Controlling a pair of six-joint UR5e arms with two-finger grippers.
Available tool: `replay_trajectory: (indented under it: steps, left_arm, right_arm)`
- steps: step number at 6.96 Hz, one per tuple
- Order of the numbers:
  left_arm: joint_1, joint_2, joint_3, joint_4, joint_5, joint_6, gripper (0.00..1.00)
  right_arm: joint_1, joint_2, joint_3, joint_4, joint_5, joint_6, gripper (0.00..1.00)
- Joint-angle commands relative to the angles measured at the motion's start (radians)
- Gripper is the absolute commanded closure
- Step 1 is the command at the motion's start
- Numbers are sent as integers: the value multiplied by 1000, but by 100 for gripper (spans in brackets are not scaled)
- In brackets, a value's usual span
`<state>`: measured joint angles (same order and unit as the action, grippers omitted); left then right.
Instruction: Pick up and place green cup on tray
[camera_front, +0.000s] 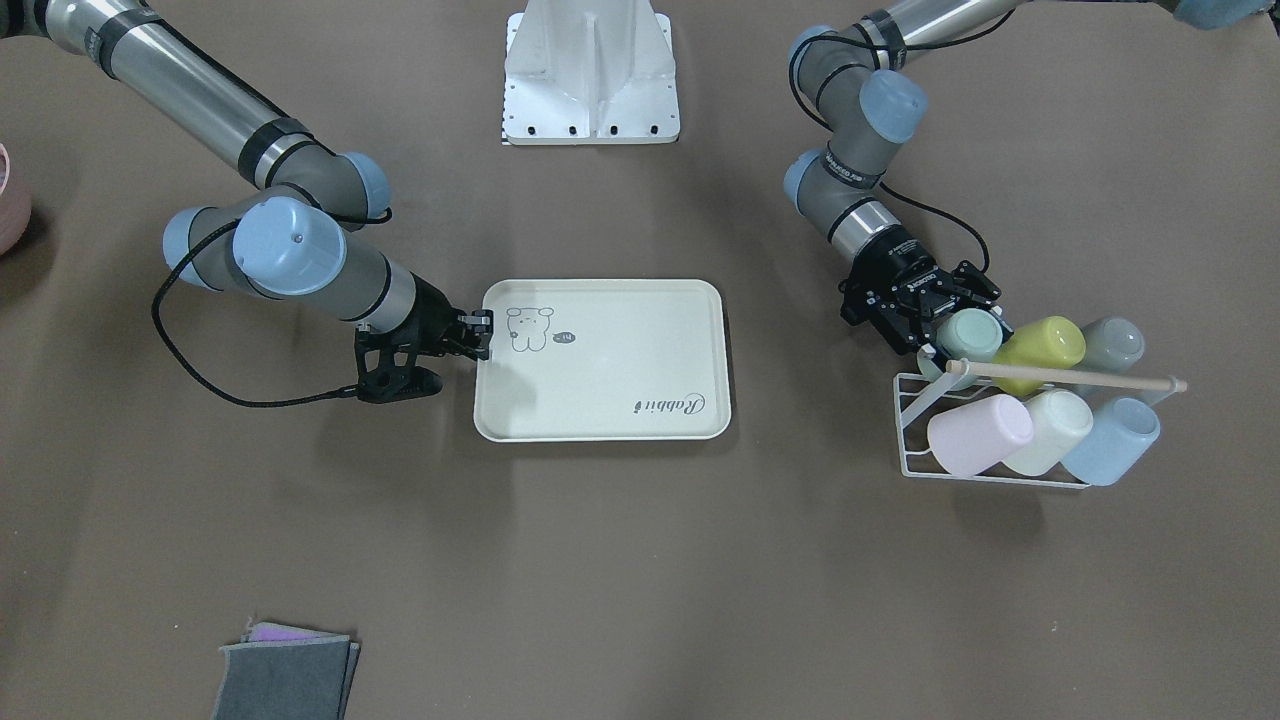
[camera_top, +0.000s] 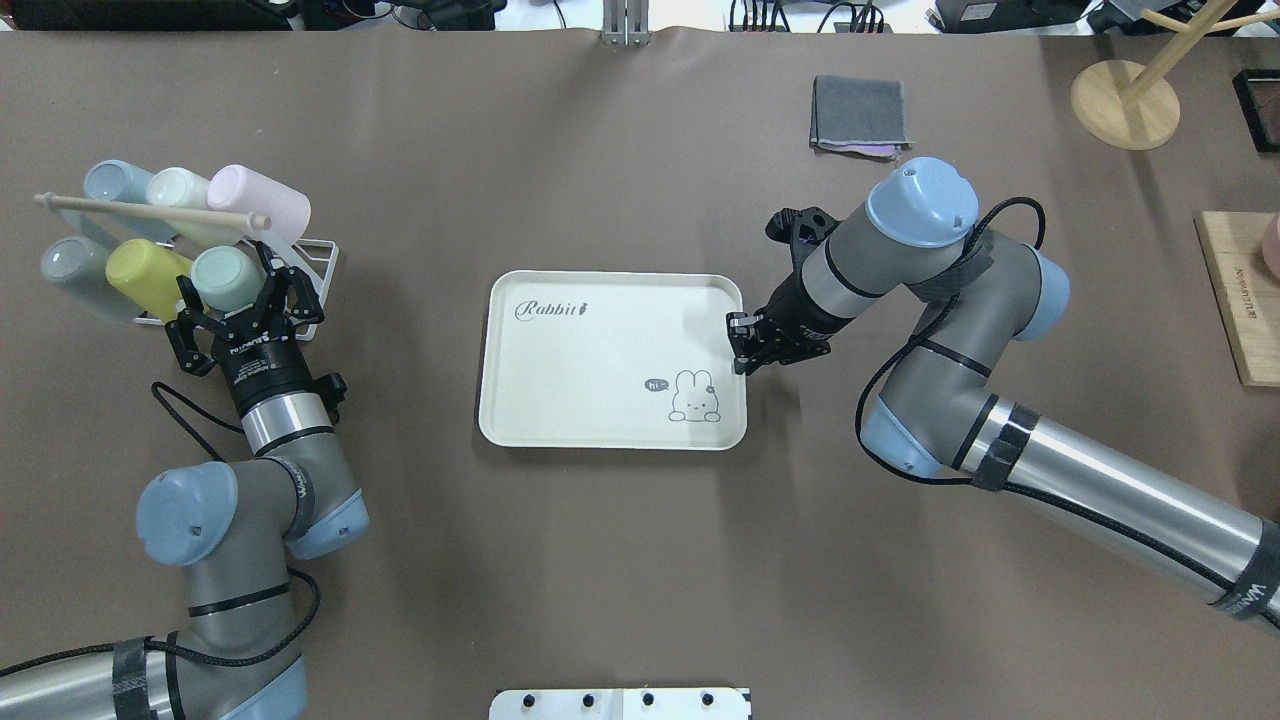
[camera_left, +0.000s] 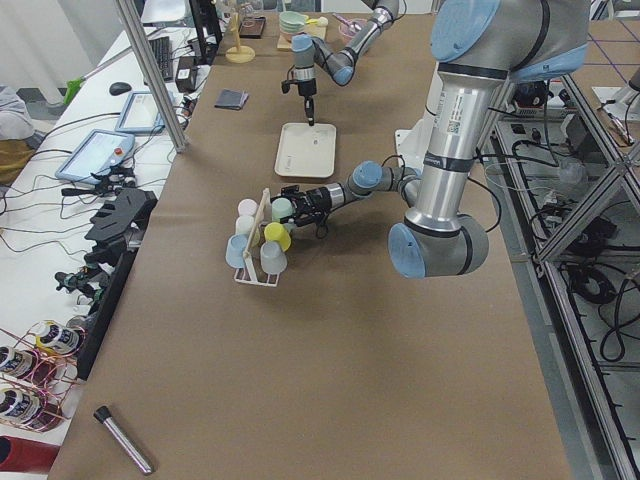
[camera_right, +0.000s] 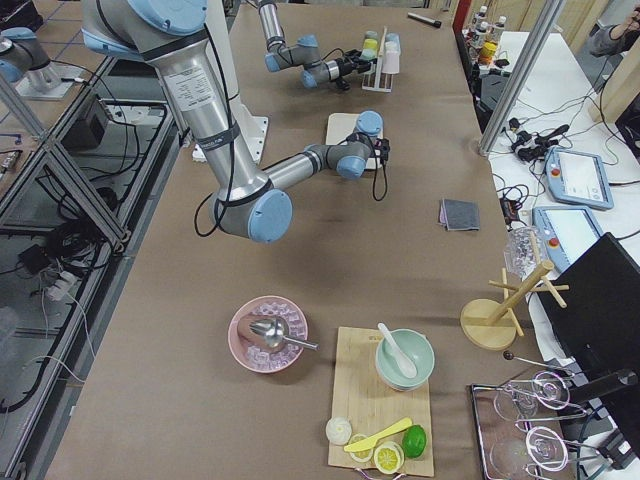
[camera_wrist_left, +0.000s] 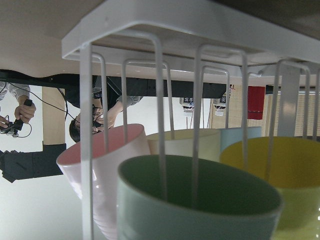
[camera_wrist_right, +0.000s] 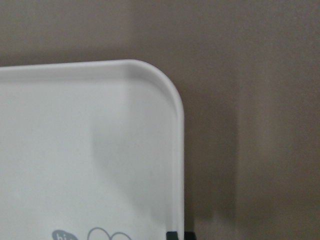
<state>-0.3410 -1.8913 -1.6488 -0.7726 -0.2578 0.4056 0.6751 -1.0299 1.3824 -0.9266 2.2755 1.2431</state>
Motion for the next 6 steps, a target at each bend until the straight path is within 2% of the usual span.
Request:
replay_trajectory:
  steps: [1,2,3,4,5,6]
  left_arm:
    - [-6,-6,4,-1,6,-1,26]
    - [-6,-6,4,-1,6,-1,65]
    - [-4,-5,-3,-1,3,-1,85]
    - [-6,1,-28,1,-4,1,89]
    - [-4,20,-89,10,-6,7,89]
    - [-3,62,-195,38,-6,24,88]
  right_arm:
    - [-15,-4,-5,0,-7,-1,100]
    - [-19,-2,-3,0,-8,8,1]
    - [-19,-2,4,-1,-10,13,0]
    - [-11,-2,6,-3,-10,15,0]
    - [4,-4,9,-3,-7,15,0]
    - [29,-12,17,-8,-5,15,0]
